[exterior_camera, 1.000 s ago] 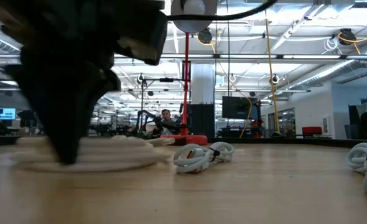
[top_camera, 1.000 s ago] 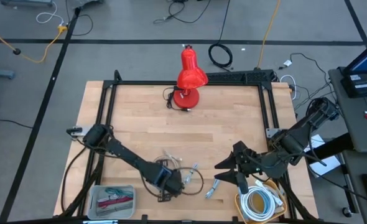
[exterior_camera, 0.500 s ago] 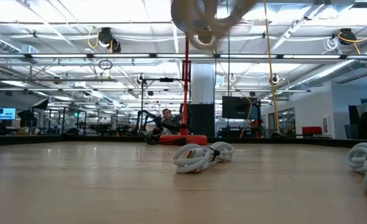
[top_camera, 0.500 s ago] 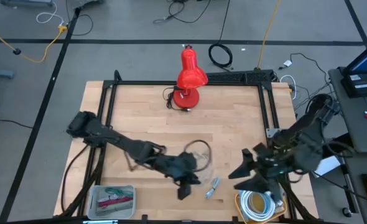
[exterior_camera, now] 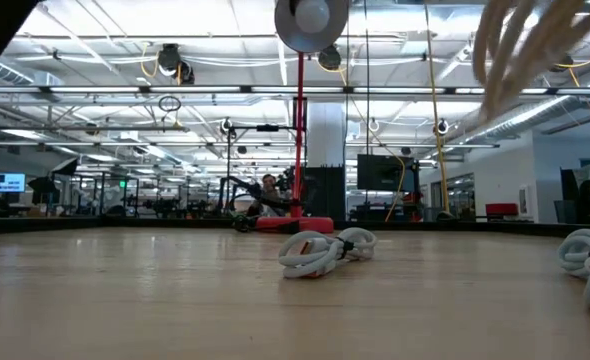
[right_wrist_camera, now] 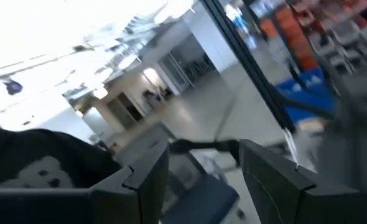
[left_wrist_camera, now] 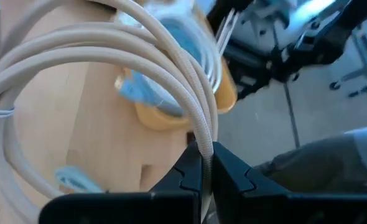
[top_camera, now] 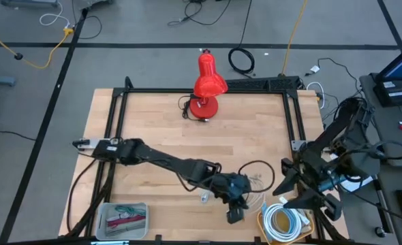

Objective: Pick & Place USB Port
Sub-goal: Put the light brown HDMI cable into the yellow bin

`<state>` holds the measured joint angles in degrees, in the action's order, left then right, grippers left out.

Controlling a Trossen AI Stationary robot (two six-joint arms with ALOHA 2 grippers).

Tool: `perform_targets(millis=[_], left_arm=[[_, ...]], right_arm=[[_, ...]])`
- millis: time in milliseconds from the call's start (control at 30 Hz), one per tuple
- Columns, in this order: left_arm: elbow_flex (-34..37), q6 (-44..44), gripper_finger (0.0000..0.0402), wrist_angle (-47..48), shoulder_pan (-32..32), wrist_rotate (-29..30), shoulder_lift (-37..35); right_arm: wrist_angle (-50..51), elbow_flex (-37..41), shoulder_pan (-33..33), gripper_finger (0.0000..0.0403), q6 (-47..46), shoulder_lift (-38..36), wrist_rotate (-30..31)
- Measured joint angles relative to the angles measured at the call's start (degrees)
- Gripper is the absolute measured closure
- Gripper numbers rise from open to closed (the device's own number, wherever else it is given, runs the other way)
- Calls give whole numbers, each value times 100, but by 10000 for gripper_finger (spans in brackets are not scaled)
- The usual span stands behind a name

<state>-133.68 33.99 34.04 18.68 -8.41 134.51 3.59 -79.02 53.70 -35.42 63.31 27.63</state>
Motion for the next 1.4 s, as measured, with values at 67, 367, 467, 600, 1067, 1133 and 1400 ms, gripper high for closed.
perform_targets(millis=[67, 367, 467, 600, 1067, 1133, 1400], left_arm=[[-118, 2, 389, 44, -20, 167, -58], [-80, 45, 390, 1579, 40, 1964, -1059], [-102, -75, 390, 1763, 79, 2203, -1287], [-80, -75, 390, 2509, 128, 2338, -1400], [-84, -42, 390, 3570, 325, 2361, -1466], [-84, -53, 390, 3618, 325, 2357, -1466], [-84, -357, 390, 3762, 423, 2258, -1477]], right_arm=[[604, 0, 78, 216, -343, -106, 192], [3404, 76, 321, 216, -2817, -293, 1358], [3183, 397, 181, 216, -3321, -291, 1535], [2596, 1077, -159, 213, -4108, -395, 1765], [-3363, 4218, -2047, 142, -4041, -531, 636], [-3470, 4327, -2122, 135, -4096, -434, 557], [-3464, 4343, -2395, 115, -4055, -108, 379]])
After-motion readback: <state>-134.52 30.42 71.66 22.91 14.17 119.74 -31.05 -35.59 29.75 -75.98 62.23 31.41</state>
